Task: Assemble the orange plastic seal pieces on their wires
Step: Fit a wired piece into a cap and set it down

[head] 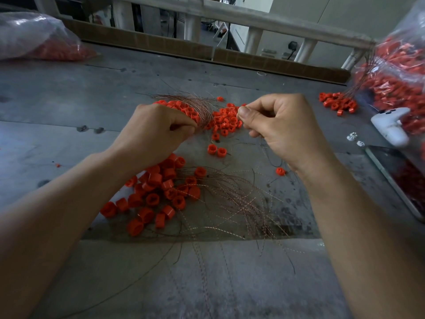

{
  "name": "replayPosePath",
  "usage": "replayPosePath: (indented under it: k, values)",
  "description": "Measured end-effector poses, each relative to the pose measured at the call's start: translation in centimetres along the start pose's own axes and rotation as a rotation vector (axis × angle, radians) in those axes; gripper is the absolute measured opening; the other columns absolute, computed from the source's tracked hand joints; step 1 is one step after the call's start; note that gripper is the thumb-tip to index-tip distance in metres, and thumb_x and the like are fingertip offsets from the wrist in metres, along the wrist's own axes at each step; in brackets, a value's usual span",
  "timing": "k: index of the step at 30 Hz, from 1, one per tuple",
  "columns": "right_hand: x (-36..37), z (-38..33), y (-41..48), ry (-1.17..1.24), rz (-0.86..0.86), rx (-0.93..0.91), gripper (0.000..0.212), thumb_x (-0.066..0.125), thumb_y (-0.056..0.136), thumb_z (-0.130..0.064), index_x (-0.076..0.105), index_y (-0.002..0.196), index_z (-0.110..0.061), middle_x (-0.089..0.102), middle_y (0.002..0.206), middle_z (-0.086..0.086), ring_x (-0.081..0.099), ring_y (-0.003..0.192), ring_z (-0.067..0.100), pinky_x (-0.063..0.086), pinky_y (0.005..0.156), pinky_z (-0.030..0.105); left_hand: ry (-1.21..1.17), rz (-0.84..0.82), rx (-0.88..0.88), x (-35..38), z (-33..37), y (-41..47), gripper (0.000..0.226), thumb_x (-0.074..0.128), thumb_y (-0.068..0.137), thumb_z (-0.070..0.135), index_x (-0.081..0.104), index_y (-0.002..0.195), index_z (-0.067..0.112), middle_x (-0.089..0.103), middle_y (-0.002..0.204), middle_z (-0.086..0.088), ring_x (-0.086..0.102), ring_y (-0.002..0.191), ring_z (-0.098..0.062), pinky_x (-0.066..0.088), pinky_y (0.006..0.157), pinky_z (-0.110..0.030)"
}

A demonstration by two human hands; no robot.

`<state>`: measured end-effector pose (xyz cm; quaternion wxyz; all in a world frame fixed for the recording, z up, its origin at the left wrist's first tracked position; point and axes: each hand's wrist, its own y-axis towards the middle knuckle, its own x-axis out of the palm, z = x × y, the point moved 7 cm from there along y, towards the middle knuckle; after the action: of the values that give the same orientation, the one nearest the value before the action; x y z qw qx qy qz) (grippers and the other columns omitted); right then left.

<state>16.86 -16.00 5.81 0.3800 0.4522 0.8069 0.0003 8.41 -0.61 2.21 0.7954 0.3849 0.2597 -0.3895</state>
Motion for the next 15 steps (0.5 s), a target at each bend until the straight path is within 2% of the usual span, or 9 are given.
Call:
replayPosePath:
  k: [2, 4, 6, 8, 11, 15]
  values:
    - [0.0, 0.0, 0.0, -0.004, 0.0, -0.003, 0.017, 0.063, 0.085, -0.026, 0.062, 0.069, -0.029, 0.063, 0.067, -0.011, 0.057, 0.059, -0.001, 0.048, 0.064, 0.015, -0.001, 0.07, 0.009, -0.8, 0.1, 0.0, 0.014, 0.063, 0.085, 0.012, 0.074, 0.094, 0.014, 0.059, 0.069, 0.019, 0.053, 0.065, 0.009, 0.043, 0.066, -0.007]
    - [0.0, 0.0, 0.0, -0.012, -0.002, -0.006, 0.017, 0.063, 0.085, -0.026, 0.061, 0.068, -0.029, 0.063, 0.067, -0.011, 0.057, 0.059, -0.001, 0.048, 0.063, 0.013, 0.011, 0.139, 0.034, -1.5, 0.4, -0.2, 0.014, 0.061, 0.085, 0.009, 0.075, 0.088, 0.01, 0.069, 0.075, 0.004, 0.062, 0.066, -0.007, 0.051, 0.069, -0.022]
    - [0.1, -0.1, 0.0, -0.025, -0.007, -0.008, 0.017, 0.062, 0.085, -0.026, 0.061, 0.068, -0.029, 0.063, 0.067, -0.012, 0.057, 0.06, -0.001, 0.047, 0.062, 0.01, 0.025, 0.182, 0.055, -2.0, 0.9, -0.5, 0.014, 0.06, 0.085, 0.007, 0.074, 0.086, 0.008, 0.072, 0.079, -0.004, 0.064, 0.068, -0.017, 0.053, 0.07, -0.029]
    - [0.2, 0.0, 0.0, -0.039, -0.011, -0.003, 0.017, 0.062, 0.085, -0.027, 0.061, 0.068, -0.03, 0.063, 0.068, -0.012, 0.058, 0.061, -0.001, 0.046, 0.061, 0.008, 0.037, 0.213, 0.077, -2.4, 1.3, -0.6, 0.015, 0.059, 0.087, 0.008, 0.073, 0.088, 0.007, 0.071, 0.081, -0.005, 0.062, 0.065, -0.017, 0.051, 0.066, -0.026]
    - [0.3, 0.1, 0.0, -0.08, -0.015, 0.009, 0.015, 0.063, 0.085, -0.027, 0.064, 0.071, -0.025, 0.062, 0.067, -0.013, 0.058, 0.063, 0.0, 0.046, 0.061, 0.011, 0.076, 0.264, 0.102, -3.1, 1.7, -0.7, 0.017, 0.057, 0.089, 0.01, 0.071, 0.098, 0.005, 0.06, 0.082, 0.003, 0.052, 0.07, -0.01, 0.034, 0.065, -0.01]
    - [0.6, 0.1, 0.0, -0.159, -0.026, 0.002, 0.015, 0.063, 0.085, -0.028, 0.067, 0.074, -0.019, 0.056, 0.059, -0.016, 0.056, 0.059, 0.0, 0.046, 0.061, 0.013, 0.082, 0.287, 0.114, -3.7, 2.0, -0.8, 0.018, 0.056, 0.09, 0.01, 0.07, 0.101, 0.007, 0.056, 0.087, 0.002, 0.049, 0.078, -0.009, 0.033, 0.067, -0.011]
